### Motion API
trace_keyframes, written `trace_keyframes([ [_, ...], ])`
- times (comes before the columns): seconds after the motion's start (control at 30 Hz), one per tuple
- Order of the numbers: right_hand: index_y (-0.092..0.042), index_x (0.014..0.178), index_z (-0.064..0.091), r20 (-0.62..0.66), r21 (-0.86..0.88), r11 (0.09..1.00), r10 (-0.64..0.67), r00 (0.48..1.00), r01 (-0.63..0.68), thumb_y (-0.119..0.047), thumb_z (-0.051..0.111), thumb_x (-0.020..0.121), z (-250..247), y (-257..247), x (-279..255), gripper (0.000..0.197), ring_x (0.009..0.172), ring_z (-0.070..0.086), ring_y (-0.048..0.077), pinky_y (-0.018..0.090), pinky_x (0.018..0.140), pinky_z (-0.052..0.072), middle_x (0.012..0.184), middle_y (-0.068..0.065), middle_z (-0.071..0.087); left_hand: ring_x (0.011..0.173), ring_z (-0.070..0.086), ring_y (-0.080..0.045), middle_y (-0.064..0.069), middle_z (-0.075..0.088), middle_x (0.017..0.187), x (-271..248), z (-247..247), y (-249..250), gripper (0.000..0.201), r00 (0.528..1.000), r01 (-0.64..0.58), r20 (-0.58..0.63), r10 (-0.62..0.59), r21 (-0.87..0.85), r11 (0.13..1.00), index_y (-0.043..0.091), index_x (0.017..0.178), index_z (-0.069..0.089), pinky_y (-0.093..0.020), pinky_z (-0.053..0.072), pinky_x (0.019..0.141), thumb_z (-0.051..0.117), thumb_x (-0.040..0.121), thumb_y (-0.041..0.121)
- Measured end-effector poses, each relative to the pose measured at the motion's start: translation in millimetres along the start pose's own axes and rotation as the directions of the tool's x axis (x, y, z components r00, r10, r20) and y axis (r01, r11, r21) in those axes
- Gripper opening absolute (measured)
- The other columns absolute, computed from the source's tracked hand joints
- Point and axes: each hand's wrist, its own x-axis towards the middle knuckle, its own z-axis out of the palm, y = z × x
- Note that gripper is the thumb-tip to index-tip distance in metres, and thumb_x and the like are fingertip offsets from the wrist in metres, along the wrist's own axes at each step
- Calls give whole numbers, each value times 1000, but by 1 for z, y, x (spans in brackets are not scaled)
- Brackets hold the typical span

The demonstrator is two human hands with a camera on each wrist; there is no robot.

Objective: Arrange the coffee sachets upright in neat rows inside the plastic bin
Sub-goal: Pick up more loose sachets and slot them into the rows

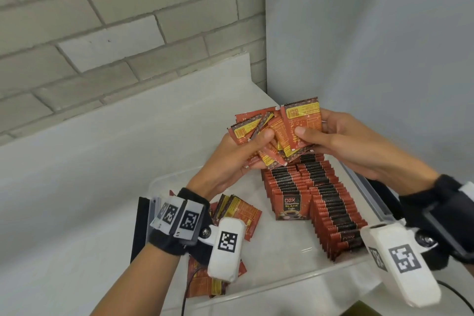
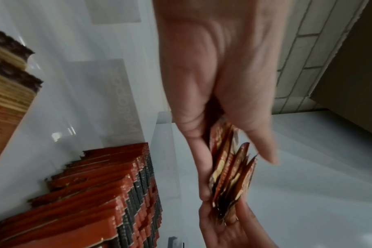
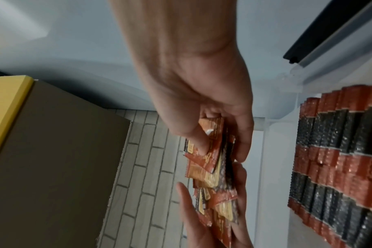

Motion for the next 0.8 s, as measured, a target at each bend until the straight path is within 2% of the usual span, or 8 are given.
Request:
trace_keyframes([
  [0.07,-20,120,59,-31,25,1000,1,1000,0,-19,57,93,-1,-1,0,28,96,70,9,21,83,55,104,-4,74,106,66,-25,-11,69,114,0,1,2,42,999,48,-11,-49,-75,996,13,120,58,-38,57,85,56,83,32],
  [0.2,-13,124,57,-106,145,989,2,994,14,-14,55,93,-6,-3,-2,31,93,70,9,16,72,56,106,0,73,114,61,-28,-13,63,125,2,-3,5,34,997,75,2,-79,-347,935,13,126,51,-46,51,94,39,97,26],
  [0.3,-10,125,56,-134,257,966,38,990,-2,-11,53,94,-7,-1,-4,31,94,70,11,17,69,56,111,6,70,107,63,-19,-5,66,117,5,-6,3,28,998,25,-53,-42,-293,956,17,127,48,-33,53,89,33,103,22],
  [0.37,-7,124,56,-139,323,946,73,988,-24,-9,54,94,-4,3,-5,30,98,70,14,21,71,58,115,9,69,107,64,-15,-2,66,116,7,-5,3,29,998,-13,-62,-3,-264,965,17,129,46,-28,52,92,33,104,20],
  [0.53,-2,120,58,-33,506,853,165,986,-125,-5,53,92,8,11,-10,29,101,69,20,34,78,60,110,11,72,121,57,-23,-15,58,132,8,-6,-1,39,990,-143,-36,138,-240,960,5,141,35,-29,49,98,33,103,15],
  [0.67,2,120,59,53,577,798,179,982,-176,-5,57,87,20,11,-11,33,104,68,23,37,80,59,113,14,71,107,62,-17,-10,62,119,8,-5,-6,33,985,-173,-53,165,-215,961,0,132,43,-28,53,90,38,99,5],
  [0.8,4,122,57,86,649,742,151,985,-170,-8,60,82,28,13,-11,43,107,67,24,39,87,56,116,16,69,106,61,-21,-13,60,118,8,-6,-7,38,980,-197,-60,188,-257,946,-5,136,39,-31,52,92,40,98,0],
])
